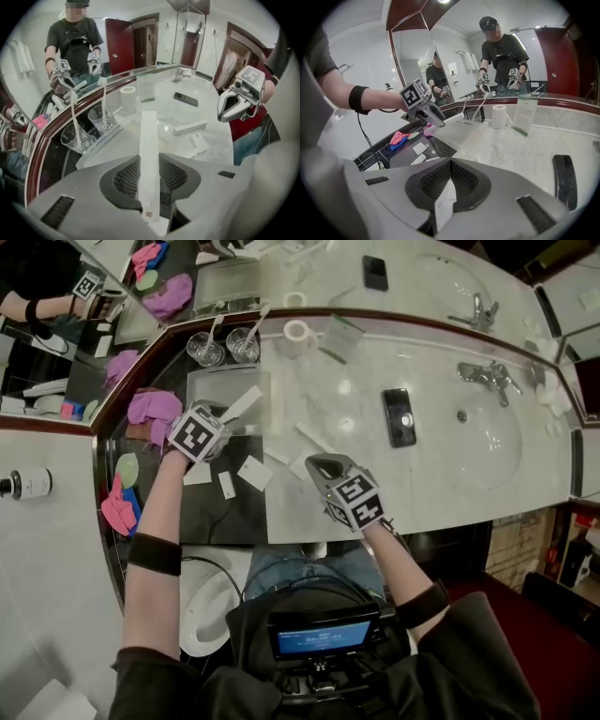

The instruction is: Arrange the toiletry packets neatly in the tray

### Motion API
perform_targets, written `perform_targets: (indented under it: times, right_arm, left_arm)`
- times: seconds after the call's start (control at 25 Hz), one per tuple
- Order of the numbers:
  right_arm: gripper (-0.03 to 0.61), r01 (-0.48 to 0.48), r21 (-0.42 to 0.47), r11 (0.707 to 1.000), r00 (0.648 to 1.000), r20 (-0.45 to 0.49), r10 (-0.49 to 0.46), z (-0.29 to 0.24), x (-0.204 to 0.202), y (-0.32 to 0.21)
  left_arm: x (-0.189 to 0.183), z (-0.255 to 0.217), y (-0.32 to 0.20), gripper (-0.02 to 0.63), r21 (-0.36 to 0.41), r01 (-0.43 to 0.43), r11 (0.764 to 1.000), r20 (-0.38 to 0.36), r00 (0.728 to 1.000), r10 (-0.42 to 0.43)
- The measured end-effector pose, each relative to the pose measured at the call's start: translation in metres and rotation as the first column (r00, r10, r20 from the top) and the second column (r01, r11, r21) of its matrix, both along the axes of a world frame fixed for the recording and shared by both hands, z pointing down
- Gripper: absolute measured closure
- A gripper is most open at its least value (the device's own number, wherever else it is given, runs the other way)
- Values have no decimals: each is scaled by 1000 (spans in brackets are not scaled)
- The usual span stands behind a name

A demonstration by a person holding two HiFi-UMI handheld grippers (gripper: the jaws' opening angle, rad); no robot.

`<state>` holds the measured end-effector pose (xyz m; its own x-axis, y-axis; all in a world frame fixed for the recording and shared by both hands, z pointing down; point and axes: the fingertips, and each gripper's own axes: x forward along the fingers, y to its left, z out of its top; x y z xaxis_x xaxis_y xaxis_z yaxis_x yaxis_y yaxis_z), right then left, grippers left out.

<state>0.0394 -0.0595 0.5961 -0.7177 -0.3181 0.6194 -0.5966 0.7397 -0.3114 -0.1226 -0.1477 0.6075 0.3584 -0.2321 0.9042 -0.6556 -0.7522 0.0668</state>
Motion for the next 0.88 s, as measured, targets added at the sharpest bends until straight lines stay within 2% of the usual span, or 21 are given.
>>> perform_targets:
  times: [0.08,0.2,0.32,0.44,0.52,0.68,0.8,0.88]
  right_arm:
    - [574,16,13,1000,1000,-6,-16,-7,7,1]
    - [574,37,32,999,999,2,-37,-19,16,0]
    - [574,59,37,998,998,1,-59,-21,25,5]
    - [574,82,39,996,997,3,-82,-30,29,14]
    - [574,95,46,994,995,5,-96,-36,30,19]
    - [574,114,64,991,993,1,-114,-43,35,27]
    - [574,116,65,991,993,-6,-116,-43,43,31]
    - [574,113,63,992,994,-15,-112,-40,49,32]
  left_arm:
    - [7,-11,19,489,2,54,999,-26,998,-54]
    - [2,-20,48,489,24,108,994,28,994,-109]
    - [3,-24,77,489,32,185,982,45,981,-187]
    - [18,-22,103,489,11,289,957,-15,957,-289]
    - [21,-13,120,489,5,354,935,-33,935,-354]
    - [27,-2,146,489,0,496,868,-71,866,-495]
    - [31,9,160,488,0,573,820,-95,816,-570]
    - [28,16,168,488,11,613,790,-84,788,-610]
